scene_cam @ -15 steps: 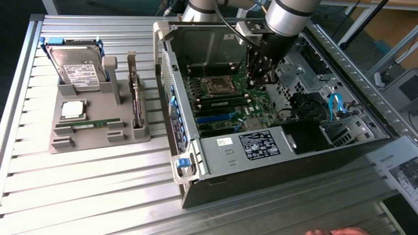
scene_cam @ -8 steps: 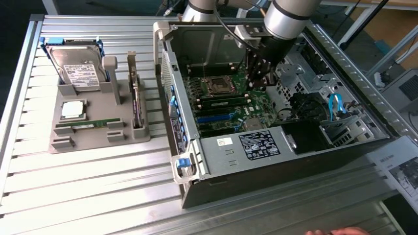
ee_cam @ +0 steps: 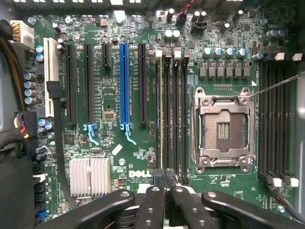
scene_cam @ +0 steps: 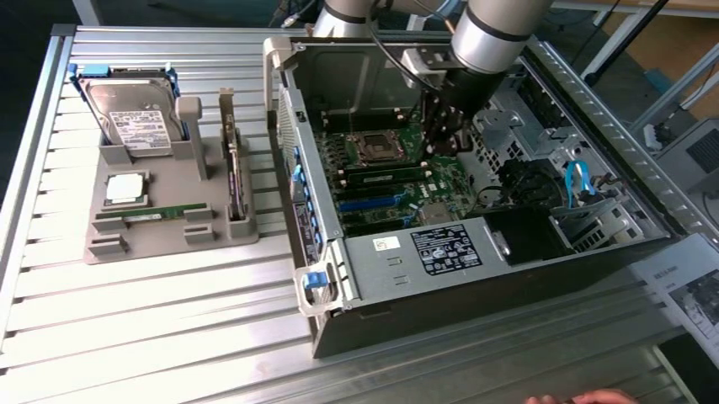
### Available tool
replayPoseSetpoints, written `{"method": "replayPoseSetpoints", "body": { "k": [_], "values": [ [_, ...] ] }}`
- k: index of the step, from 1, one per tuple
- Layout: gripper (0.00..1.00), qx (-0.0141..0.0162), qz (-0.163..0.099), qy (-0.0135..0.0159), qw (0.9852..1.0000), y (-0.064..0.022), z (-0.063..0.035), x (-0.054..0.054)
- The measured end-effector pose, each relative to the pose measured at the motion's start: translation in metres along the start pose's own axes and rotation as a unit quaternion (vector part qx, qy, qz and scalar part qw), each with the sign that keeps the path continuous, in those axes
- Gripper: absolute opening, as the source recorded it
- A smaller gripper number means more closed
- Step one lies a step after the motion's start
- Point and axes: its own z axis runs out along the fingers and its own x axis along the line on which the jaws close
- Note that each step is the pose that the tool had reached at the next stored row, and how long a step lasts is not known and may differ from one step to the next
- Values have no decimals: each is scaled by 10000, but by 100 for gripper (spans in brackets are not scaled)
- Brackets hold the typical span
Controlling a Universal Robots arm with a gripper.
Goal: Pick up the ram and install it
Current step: 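Press down the ram until it locks into place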
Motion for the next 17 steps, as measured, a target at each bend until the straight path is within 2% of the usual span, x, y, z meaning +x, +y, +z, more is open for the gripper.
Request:
{"method": "replayPoseSetpoints", "body": {
  "k": [17],
  "values": [
    [10, 0, 0, 0, 10000, -2, 140, 4]
  ]
}}
